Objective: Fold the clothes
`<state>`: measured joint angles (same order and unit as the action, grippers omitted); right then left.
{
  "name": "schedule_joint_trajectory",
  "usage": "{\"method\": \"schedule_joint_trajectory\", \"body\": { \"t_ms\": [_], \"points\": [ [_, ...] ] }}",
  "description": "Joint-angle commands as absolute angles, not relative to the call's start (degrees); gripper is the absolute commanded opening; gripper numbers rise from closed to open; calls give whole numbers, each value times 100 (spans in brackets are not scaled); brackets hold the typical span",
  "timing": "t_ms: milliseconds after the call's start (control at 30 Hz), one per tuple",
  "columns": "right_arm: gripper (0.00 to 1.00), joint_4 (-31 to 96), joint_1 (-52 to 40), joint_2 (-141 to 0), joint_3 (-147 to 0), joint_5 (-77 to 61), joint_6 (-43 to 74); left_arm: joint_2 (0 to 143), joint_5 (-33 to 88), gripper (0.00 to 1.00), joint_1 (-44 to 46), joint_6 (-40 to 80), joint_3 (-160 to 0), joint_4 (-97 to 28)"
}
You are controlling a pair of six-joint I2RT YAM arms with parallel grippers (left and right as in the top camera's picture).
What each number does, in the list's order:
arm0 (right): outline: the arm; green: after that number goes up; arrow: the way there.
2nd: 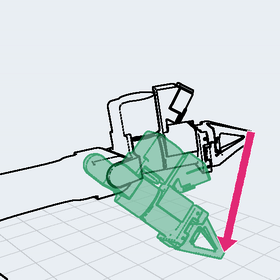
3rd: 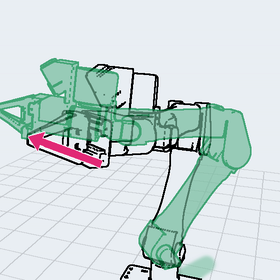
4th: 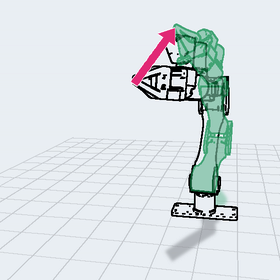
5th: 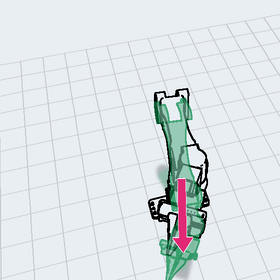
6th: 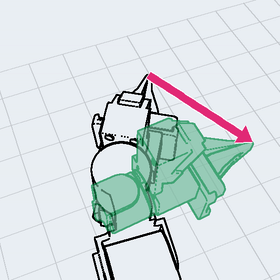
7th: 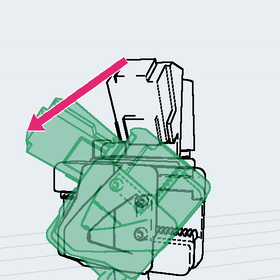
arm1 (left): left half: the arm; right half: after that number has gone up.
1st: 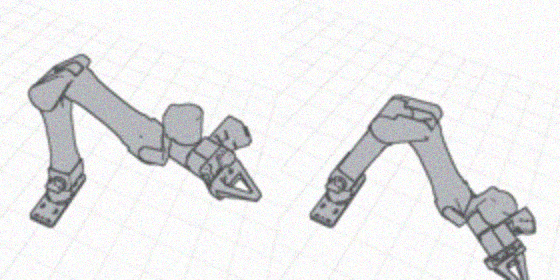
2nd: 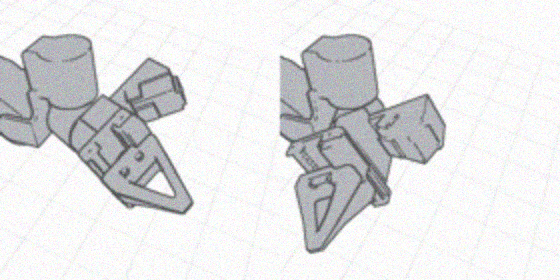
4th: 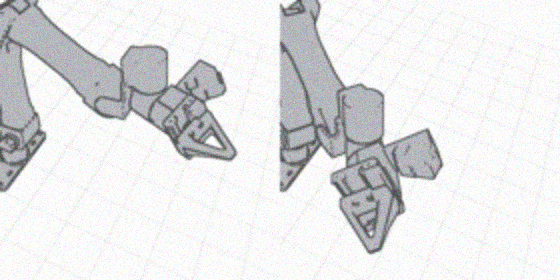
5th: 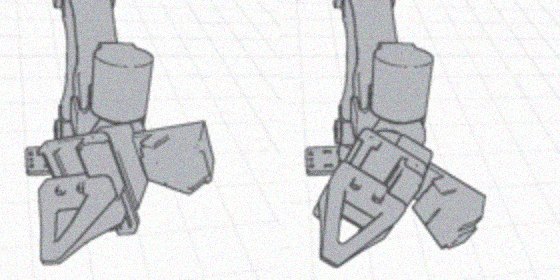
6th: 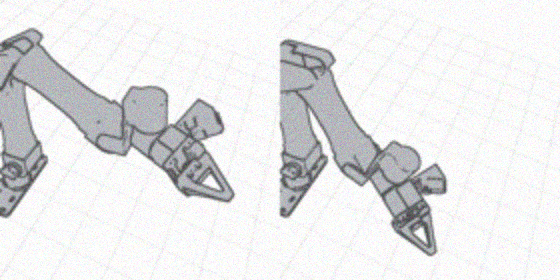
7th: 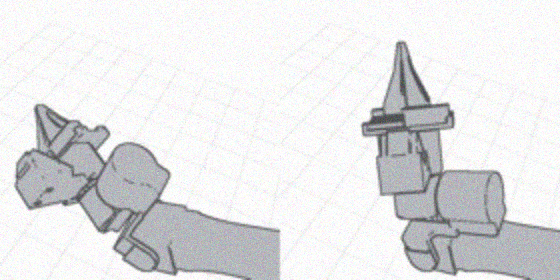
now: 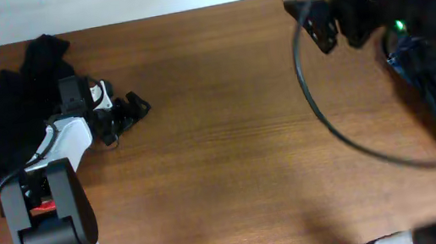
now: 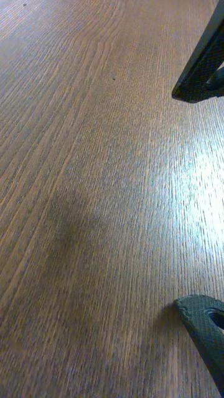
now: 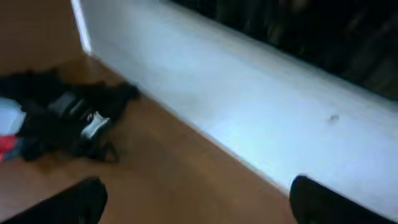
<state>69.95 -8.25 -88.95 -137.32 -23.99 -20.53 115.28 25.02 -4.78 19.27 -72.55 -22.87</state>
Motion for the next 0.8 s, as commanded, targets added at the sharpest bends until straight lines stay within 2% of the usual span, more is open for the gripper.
{"method": "schedule_joint_trajectory", "body": {
  "t_ms": [0,400,433,533,600,700,767],
  "points": [
    [99,6252,-821,-7859,-11786,-2178,-2228,11824,1966,99,-526,1900,-7059,-2403],
    [99,2934,-117,-3924,-5315,-2134,-2224,11824,1966,99,-526,1900,-7059,-2403],
    [99,2104,12,-3177,-4169,-2134,-2202,11824,1966,99,-526,1900,-7059,-2403],
    [99,821,115,-1966,-2440,-2106,-2051,11824,1966,99,-526,1900,-7059,-2403],
    [99,679,115,-1256,-1686,-2021,-1393,11824,1966,99,-526,1900,-7059,-2403],
    [99,683,115,-626,-1050,-1857,-1297,11824,1966,99,-526,1900,-7059,-2403],
    [99,681,115,-320,-683,-1590,-797,11824,1966,100,-526,1900,-7059,-2403]
  ]
}}
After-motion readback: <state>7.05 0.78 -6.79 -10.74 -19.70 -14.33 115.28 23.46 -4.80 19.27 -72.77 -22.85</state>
